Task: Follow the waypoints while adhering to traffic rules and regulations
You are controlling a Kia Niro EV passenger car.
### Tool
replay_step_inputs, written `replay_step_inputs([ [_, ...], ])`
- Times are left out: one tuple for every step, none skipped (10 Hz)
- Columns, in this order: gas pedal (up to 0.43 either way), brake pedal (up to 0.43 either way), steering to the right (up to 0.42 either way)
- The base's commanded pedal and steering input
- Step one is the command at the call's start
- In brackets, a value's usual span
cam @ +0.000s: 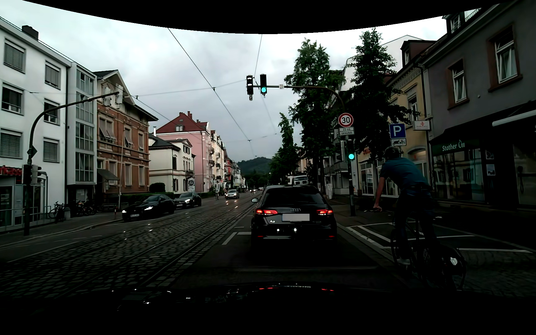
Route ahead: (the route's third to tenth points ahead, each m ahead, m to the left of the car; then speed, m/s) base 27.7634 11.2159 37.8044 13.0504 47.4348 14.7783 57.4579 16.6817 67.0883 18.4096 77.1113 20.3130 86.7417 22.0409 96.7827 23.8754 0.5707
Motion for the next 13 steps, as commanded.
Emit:
replay_step_inputs([
  [0.000,0.000,-0.005],
  [0.000,0.000,-0.006],
  [0.000,0.000,-0.006],
  [0.000,0.000,-0.006],
  [0.000,0.000,-0.006],
  [0.000,0.000,-0.006],
  [0.059,0.000,-0.006],
  [0.079,0.000,-0.007],
  [0.087,0.000,-0.008],
  [0.087,0.000,-0.008],
  [0.087,0.000,-0.008],
  [0.087,0.000,-0.008],
  [0.087,0.000,-0.009],
])
